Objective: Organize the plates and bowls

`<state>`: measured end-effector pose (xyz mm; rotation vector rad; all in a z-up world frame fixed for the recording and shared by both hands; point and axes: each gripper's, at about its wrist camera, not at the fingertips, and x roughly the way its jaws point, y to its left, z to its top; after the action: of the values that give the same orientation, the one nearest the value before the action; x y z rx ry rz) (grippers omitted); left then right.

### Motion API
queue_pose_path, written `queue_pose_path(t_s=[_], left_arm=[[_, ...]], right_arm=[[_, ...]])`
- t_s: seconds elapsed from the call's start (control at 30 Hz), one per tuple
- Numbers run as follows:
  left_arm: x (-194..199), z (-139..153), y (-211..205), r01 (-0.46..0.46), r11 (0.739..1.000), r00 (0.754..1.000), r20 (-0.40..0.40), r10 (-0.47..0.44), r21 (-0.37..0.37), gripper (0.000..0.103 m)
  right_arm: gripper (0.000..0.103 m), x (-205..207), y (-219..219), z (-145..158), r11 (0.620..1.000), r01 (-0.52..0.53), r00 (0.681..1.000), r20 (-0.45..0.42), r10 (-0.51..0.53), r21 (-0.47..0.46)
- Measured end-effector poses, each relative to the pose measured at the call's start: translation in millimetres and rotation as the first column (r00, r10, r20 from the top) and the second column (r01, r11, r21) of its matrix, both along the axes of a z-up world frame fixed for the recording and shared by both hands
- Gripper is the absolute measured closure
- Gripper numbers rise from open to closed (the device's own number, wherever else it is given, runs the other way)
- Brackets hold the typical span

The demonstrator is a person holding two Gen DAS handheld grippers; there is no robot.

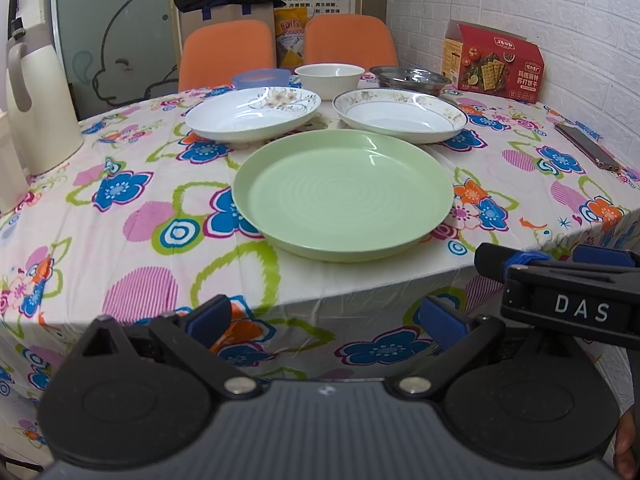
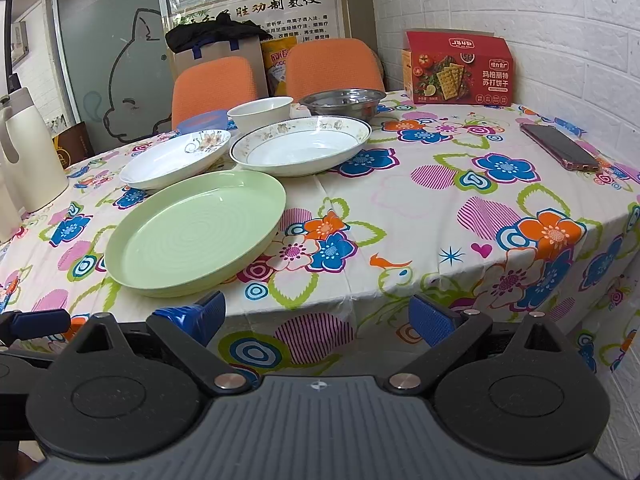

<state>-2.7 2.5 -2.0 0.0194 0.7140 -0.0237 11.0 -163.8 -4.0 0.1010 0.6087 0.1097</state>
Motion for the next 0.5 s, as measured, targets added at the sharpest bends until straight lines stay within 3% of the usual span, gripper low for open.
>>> queue_pose_path(t_s=[0.5], left_arm=[[-1.2,0.4,-0.6,0.006,1.000,1.000,-0.007,-0.006,-0.009,0.003]], right_arm=[[0.017,-0.8,0.8,-0.1,1.000,-0.001,1.000,0.001,0.001,0.001]])
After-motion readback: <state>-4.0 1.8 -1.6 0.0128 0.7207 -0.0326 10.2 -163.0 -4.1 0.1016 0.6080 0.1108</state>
